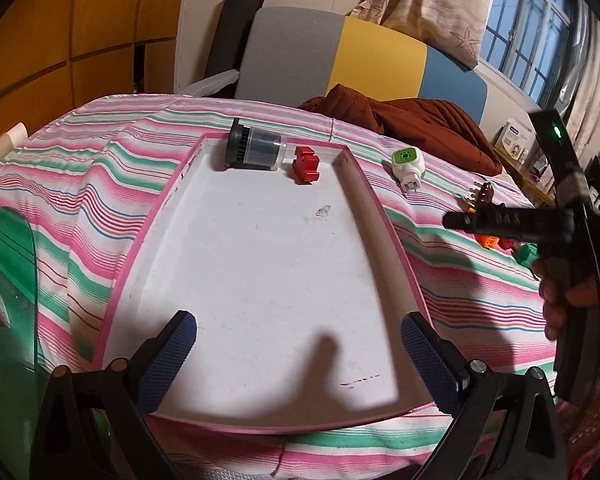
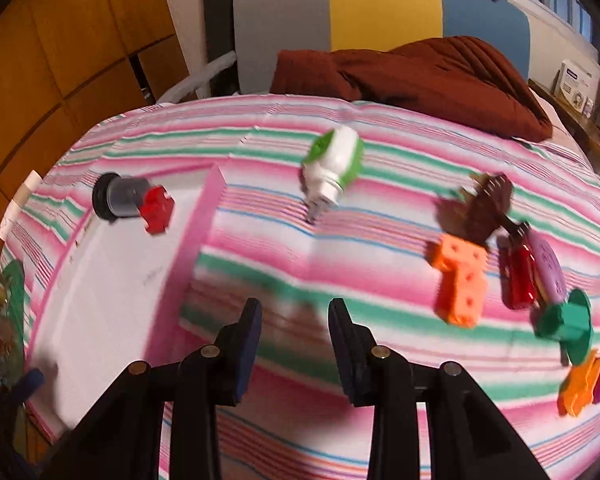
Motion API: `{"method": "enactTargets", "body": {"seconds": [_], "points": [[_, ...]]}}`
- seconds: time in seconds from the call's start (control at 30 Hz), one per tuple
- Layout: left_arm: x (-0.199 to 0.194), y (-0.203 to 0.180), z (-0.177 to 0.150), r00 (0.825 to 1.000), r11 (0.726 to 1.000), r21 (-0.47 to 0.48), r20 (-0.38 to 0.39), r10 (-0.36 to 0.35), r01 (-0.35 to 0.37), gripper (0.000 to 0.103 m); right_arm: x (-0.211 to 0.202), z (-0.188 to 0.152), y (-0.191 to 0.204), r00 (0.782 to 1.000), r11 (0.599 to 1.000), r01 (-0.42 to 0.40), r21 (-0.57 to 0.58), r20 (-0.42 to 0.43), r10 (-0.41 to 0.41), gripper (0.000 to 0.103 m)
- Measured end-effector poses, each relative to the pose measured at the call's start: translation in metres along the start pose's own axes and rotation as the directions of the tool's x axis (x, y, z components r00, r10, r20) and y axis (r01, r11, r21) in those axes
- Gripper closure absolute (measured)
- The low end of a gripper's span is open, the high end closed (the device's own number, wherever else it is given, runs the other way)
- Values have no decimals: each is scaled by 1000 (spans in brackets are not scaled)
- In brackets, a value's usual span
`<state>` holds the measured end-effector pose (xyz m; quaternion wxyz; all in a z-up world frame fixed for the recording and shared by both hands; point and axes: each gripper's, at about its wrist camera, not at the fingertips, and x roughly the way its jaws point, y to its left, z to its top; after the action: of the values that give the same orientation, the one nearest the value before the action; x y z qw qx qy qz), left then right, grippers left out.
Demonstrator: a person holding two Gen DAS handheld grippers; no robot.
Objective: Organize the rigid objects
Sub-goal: 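Move the right gripper toward the green spool-shaped piece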
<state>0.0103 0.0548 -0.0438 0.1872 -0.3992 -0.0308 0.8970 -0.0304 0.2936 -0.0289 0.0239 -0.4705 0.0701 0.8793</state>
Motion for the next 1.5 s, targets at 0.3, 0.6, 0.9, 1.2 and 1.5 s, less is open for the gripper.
{"method": "enactTargets", "body": {"seconds": [0.3,0.6,0.9,1.2,1.5], "points": [[-8,-19,-2,999,998,57,28,-20,18,0,-14,-31,-38,997,997,79,-4,-8,-79,69],[-14,-45,-6,998,989,145,46,-37,30,0,-31,-32,-104,969,969,245,41,14,-246,69],[-17,-57,-8,998,983,184,49,-33,24,0,-40,2,-207,913,878,380,292,32,-406,68],[-19,-69,-11,997,981,187,54,-63,52,0,-53,-1,-247,952,856,252,452,40,-302,63],[-22,-88,-14,996,971,233,64,-67,50,0,-33,-3,-206,960,924,280,262,-52,-276,20]]}}
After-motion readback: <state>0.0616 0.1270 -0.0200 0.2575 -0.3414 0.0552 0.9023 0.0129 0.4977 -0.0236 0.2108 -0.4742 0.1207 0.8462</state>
